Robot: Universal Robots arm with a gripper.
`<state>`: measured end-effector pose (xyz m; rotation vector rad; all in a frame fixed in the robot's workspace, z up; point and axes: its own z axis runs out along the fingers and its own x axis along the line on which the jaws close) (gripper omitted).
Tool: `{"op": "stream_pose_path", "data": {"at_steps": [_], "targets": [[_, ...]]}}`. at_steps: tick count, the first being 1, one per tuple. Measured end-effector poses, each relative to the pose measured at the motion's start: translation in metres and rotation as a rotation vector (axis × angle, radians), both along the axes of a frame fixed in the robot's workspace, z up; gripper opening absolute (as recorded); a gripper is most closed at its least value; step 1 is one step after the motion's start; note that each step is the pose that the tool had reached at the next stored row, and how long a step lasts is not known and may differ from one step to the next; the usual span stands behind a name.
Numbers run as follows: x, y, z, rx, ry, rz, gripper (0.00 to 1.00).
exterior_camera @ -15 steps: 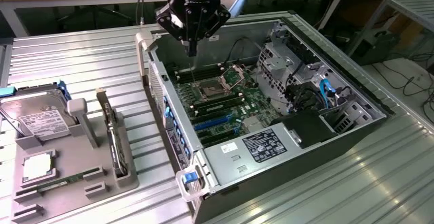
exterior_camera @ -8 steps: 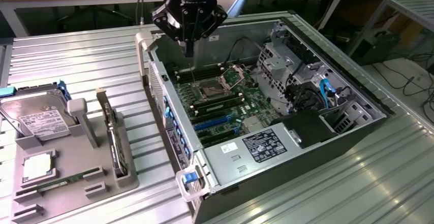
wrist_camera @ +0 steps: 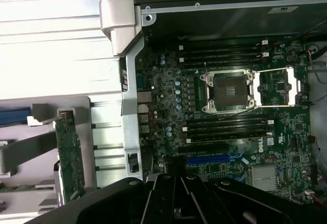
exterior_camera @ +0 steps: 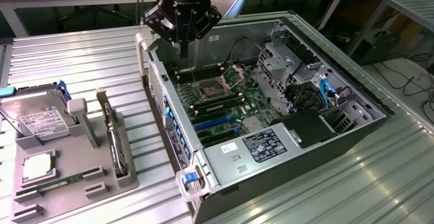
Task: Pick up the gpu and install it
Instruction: 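Reach for the gpu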
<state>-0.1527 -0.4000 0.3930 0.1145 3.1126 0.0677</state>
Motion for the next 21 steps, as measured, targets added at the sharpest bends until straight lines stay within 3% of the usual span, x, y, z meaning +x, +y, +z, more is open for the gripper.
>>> {"op": "stream_pose_path", "data": {"at_steps": [9, 21], "targets": [[-0.015, -0.0002, -0.0004, 0.0, 0.0001, 0.0, 0.11], [-0.025, -0.0003, -0.001, -0.0001, 0.0004, 0.0, 0.11]]}}
